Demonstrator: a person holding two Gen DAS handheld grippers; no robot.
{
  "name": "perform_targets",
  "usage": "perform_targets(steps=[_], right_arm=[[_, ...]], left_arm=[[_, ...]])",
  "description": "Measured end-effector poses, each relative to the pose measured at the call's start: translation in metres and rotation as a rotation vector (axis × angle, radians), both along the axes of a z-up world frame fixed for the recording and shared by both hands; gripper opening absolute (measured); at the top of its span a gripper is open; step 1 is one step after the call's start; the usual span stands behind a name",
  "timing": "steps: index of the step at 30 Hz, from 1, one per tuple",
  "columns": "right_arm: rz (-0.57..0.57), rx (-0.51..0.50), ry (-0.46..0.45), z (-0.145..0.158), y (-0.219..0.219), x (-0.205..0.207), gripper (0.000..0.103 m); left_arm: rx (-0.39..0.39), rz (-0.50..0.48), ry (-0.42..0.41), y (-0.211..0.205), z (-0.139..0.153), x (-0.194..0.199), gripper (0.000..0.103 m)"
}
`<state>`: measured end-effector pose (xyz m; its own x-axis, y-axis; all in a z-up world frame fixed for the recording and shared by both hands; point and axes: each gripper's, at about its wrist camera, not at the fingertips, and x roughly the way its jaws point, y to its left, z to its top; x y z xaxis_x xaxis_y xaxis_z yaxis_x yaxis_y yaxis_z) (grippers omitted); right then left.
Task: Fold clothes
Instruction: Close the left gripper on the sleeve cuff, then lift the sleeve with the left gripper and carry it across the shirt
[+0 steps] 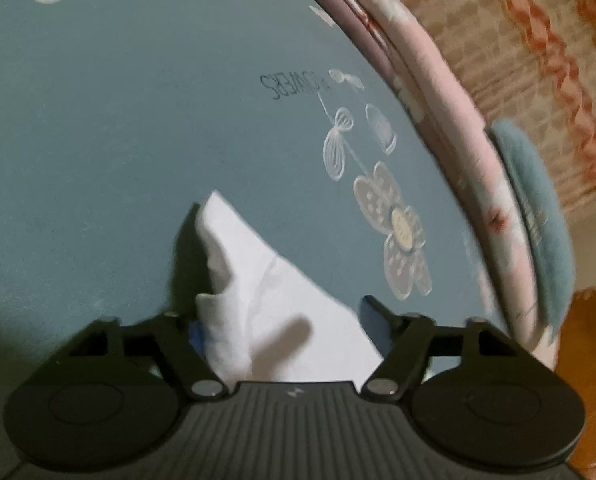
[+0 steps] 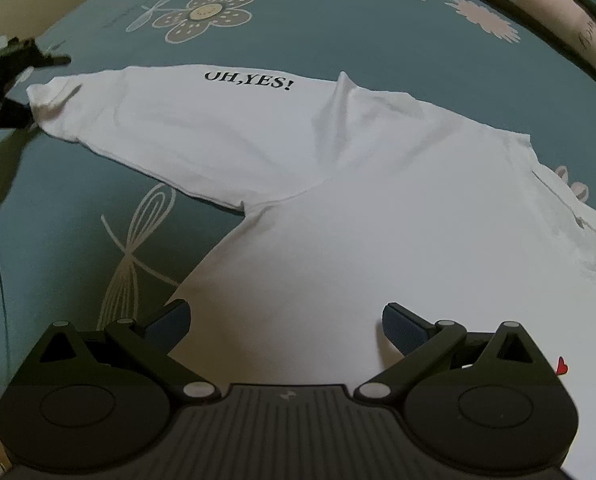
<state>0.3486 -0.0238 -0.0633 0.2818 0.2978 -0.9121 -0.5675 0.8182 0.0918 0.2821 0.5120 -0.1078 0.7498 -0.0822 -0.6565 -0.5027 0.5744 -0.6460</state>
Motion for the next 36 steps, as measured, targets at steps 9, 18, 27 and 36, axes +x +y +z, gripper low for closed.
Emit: perform_targets(steps=[9,18,27,36], right_arm=[[-0.031,-0.010,-0.023,0.005,-0.012,-0.002,0.103],[-0.027,-0.026,-0.081,0.014,-0.023,-0.011,0.103],[-0.032,-0.028,-0.095,0.016,-0.041,-0.020,0.103],[-0.022,-0.033,-0.098,0.016,-0.058,-0.033,0.103]], left_arm=[[0.222,-0.064,0.236,-0.024,0.020,0.018,0.011],[0.433,-0.177,0.369,-0.062,0.049,0.043,0.009],[0.533,-0.252,0.354,-0.098,0.085,0.059,0.008],[0.581,-0.309,0.350,-0.137,0.103,0.070,0.008]])
